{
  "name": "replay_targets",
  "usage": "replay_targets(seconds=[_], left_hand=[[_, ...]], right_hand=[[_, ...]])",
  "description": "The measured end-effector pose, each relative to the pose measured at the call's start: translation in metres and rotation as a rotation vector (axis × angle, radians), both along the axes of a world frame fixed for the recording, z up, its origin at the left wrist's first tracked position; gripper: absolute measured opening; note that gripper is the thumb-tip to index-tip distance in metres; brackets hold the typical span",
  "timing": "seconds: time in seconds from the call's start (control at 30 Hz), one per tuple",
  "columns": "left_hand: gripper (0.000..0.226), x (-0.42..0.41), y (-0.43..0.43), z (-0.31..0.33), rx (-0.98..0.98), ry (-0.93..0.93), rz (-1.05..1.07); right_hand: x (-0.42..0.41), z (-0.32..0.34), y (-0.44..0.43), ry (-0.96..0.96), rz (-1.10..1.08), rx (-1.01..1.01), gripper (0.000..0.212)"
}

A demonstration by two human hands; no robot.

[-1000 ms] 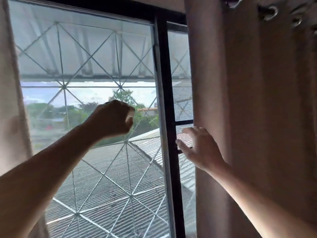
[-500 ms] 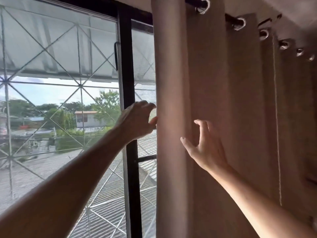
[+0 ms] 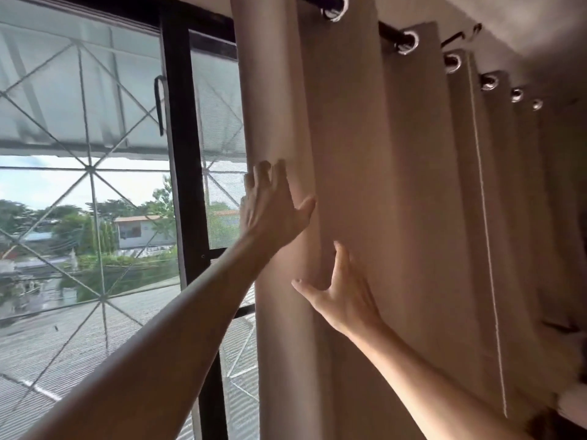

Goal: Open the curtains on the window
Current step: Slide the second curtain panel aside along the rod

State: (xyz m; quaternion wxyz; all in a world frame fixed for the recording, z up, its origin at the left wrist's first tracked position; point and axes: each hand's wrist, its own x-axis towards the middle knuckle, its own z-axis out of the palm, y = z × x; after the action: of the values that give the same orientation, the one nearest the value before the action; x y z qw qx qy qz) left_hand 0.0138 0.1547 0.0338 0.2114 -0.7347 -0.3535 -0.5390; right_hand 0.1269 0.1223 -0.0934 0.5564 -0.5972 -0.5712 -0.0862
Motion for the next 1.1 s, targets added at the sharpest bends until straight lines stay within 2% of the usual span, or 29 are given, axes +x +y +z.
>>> replay_targets(seconds=[0.2,0.37,0.6,0.73,1.1], left_hand=[[0.113,0.028,0.021,0.015,0.014,-0.163,-0.087],[0.124,0.04,0.038,0.023,0.018,-0.225,-0.15],[0.101,0.049,0.067,0.023,-0.015,-0.263,-0.418],[0.098,0.055,0.075,0.022,0.042,-0.267,-0.578],[0.096,0.08,0.078,0.014,0.064,-0.267,-0.697]], right_hand=[[-0.014,-0.009,0.018,0.014,-0.058,0.016,0.118],[-0.014,-0.008,0.038,0.073,-0.085,0.053,0.105],[0.002,-0.006,0.048,0.094,-0.008,0.11,0.094],[0.014,-0.006,0.045,0.059,-0.027,0.102,0.082],[0.053,-0.007,0.044,-0.028,-0.145,0.138,0.058]])
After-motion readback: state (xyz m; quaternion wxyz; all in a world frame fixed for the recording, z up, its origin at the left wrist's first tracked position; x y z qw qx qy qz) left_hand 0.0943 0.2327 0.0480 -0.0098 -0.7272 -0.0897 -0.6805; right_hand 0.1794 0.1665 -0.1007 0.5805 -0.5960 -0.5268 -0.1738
